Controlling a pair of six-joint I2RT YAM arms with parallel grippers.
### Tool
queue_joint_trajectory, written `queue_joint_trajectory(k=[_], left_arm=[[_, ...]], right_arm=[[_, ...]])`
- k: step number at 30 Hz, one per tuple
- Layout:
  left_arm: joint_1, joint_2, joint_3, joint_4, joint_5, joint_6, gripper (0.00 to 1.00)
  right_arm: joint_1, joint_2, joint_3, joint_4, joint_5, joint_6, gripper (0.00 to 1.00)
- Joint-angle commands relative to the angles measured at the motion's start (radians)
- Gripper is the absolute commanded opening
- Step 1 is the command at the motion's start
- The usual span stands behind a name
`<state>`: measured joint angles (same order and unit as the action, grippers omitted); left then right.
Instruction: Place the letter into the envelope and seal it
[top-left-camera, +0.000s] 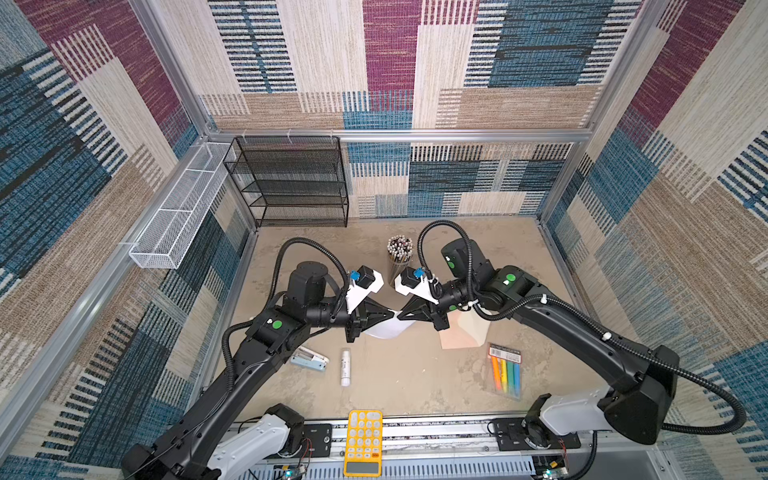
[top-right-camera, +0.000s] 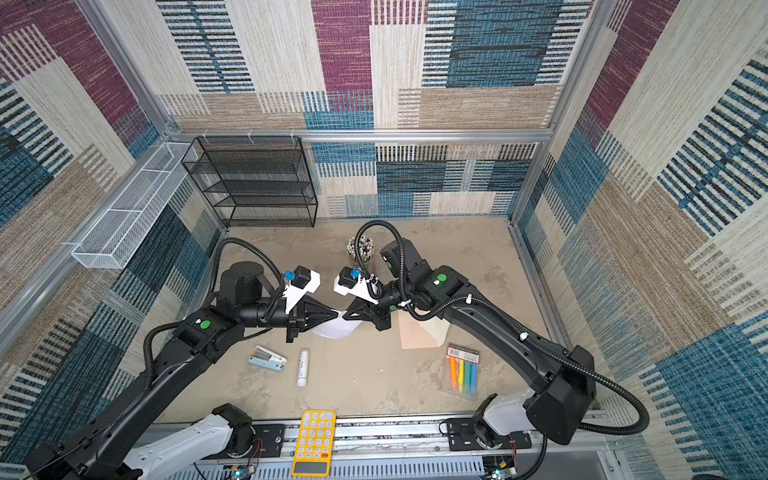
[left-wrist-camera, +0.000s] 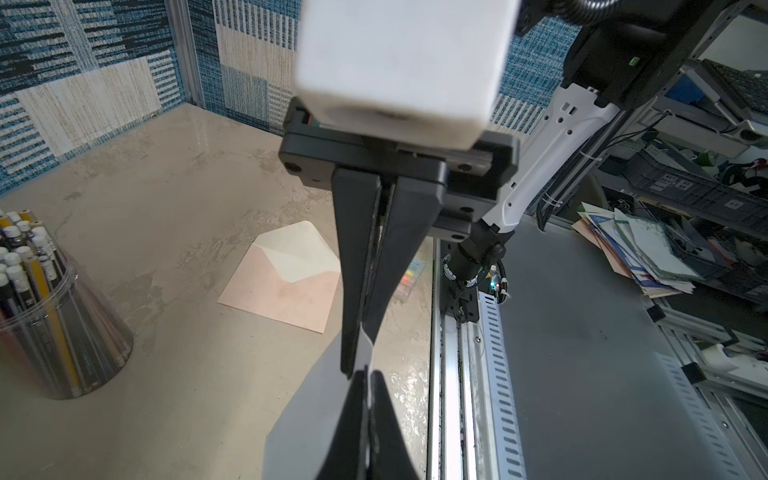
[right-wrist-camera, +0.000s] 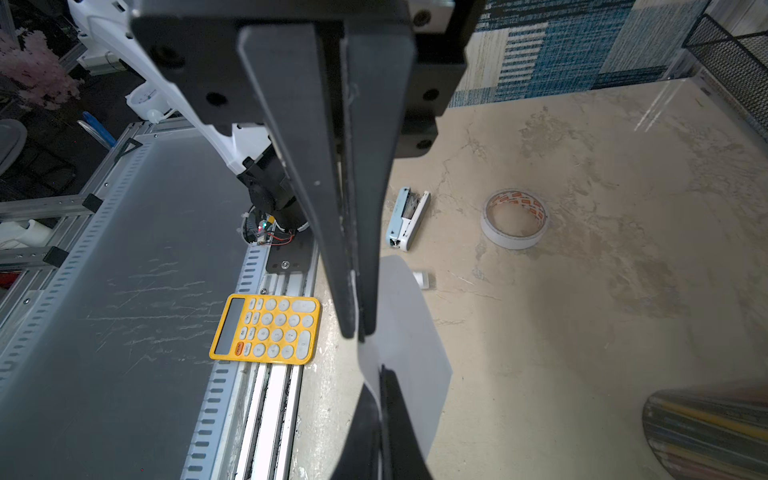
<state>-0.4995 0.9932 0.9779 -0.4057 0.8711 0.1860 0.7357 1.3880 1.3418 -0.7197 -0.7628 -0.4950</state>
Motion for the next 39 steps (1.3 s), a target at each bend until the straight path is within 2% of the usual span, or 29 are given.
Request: queue_joint_trajectory(k=[1, 2, 3, 5, 8, 10, 14, 17, 20, 27, 28, 29, 30, 31, 33, 39], left_arm=[[0.0, -0.007, -0.003, -0.027, 0.002, 0.026, 0.1], [0.0, -0.01, -0.005, -0.032, -0.007, 0.032, 0.18], [-0.001, -0.014, -0.007, -0.041, -0.014, 0.043, 0.22], [0.0, -0.018, -0.006, -0.058, -0.027, 0.057, 0.22], [0.0, -0.019, -0.013, -0.069, -0.038, 0.072, 0.13], [-0.001, -0.018, -0.015, -0.068, -0.036, 0.077, 0.0], [-0.001, -0.014, -0.018, -0.064, -0.036, 0.079, 0.0], [-0.001, -0.013, -0.026, -0.072, -0.059, 0.08, 0.09], [0.001, -0.012, -0.019, -0.117, -0.074, 0.116, 0.0], [0.005, -0.018, -0.028, -0.115, -0.082, 0.133, 0.0], [0.004, -0.019, -0.033, -0.107, -0.089, 0.126, 0.02], [0.004, -0.022, -0.039, -0.097, -0.094, 0.12, 0.09], [0.005, -0.027, -0.045, -0.09, -0.098, 0.117, 0.12], [0.005, -0.03, -0.05, -0.088, -0.098, 0.118, 0.11], [0.006, -0.032, -0.052, -0.09, -0.096, 0.121, 0.0], [0.007, -0.028, -0.05, -0.102, -0.078, 0.13, 0.0]], right_arm=[[-0.003, -0.003, 0.016, 0.01, 0.005, -0.012, 0.0], [-0.003, -0.003, 0.017, 0.008, 0.006, -0.013, 0.0], [-0.004, -0.003, 0.019, 0.007, 0.005, -0.012, 0.0], [-0.005, -0.003, 0.021, 0.005, 0.005, -0.012, 0.0], [-0.005, -0.003, 0.023, 0.002, 0.002, -0.009, 0.0], [-0.005, -0.002, 0.027, -0.004, 0.003, -0.01, 0.0], [-0.007, 0.001, 0.037, -0.02, 0.005, -0.018, 0.0], [-0.011, 0.005, 0.048, -0.027, 0.001, -0.017, 0.0], [-0.014, 0.024, 0.087, -0.049, -0.025, -0.005, 0.0], [-0.016, 0.028, 0.108, -0.074, -0.019, -0.014, 0.0], [-0.017, 0.028, 0.107, -0.076, -0.017, -0.016, 0.0], [-0.018, 0.025, 0.108, -0.076, -0.016, -0.016, 0.0], [-0.019, 0.023, 0.108, -0.077, -0.016, -0.015, 0.0], [-0.019, 0.022, 0.108, -0.078, -0.015, -0.015, 0.0], [-0.021, 0.021, 0.111, -0.083, -0.014, -0.015, 0.0], [-0.026, 0.022, 0.119, -0.09, -0.014, -0.02, 0.0]])
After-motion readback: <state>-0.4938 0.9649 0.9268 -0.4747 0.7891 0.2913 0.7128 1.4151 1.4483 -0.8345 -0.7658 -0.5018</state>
